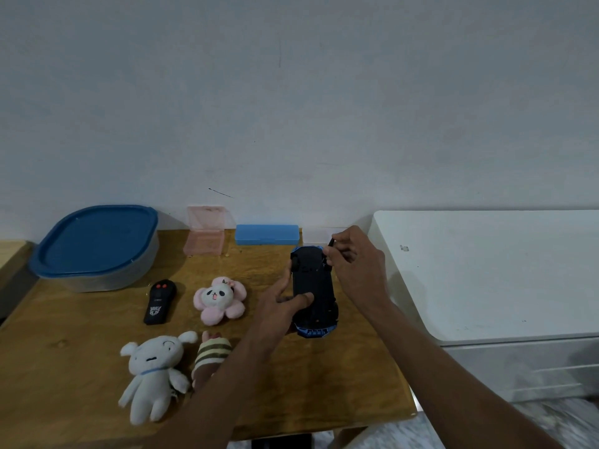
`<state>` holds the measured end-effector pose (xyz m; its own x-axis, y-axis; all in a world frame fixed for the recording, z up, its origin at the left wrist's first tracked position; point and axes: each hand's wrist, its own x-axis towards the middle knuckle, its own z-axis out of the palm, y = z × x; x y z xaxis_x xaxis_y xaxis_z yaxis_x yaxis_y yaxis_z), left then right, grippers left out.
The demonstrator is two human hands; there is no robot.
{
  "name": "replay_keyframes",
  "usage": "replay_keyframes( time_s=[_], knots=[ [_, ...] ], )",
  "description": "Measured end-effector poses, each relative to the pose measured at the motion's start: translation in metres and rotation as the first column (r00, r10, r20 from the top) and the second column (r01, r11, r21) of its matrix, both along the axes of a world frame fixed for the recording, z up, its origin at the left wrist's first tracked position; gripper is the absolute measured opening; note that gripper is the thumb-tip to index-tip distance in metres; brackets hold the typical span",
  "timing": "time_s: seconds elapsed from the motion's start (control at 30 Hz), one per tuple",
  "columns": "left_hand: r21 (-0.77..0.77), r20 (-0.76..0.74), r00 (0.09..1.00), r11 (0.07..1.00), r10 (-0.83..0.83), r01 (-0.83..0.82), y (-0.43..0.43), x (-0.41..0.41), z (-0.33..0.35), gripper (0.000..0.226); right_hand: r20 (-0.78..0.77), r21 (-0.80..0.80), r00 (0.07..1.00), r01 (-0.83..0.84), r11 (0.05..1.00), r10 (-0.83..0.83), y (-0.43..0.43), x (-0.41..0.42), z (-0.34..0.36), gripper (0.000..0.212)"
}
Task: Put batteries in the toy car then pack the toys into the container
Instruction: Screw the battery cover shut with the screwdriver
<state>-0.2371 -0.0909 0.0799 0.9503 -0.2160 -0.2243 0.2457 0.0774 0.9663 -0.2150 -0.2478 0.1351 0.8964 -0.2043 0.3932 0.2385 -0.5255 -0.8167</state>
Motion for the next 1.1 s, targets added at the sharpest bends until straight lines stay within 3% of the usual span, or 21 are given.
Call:
replay_keyframes(
  time_s=[0.27,0.57,0.77,1.1],
  knots=[
    [0.028,-0.001,1.0,0.999,-0.02,0.02,-0.001,0.0,-0.002,0.08,0.007,-0.005,1.0,-0.003,1.0,0.003,-0.003,-0.001,-0.003,0.016],
    [0.047,0.027,1.0,0.999,-0.008,0.006,0.0,-0.004,-0.002,0.08,0.135,-0.175,0.986,-0.072,0.982,0.096,-0.005,-0.005,-0.001,0.014],
    [0.052,0.042,0.999,0.998,-0.029,0.027,0.0,-0.006,0.0,0.078,0.091,-0.085,0.993,-0.073,0.994,0.081,-0.007,-0.005,0.003,0.012],
    [0.103,0.047,0.998,0.994,-0.031,0.026,0.0,-0.01,-0.001,0.077,0.081,-0.199,0.987,-0.118,0.973,0.136,-0.01,-0.005,0.0,0.009]
  ],
)
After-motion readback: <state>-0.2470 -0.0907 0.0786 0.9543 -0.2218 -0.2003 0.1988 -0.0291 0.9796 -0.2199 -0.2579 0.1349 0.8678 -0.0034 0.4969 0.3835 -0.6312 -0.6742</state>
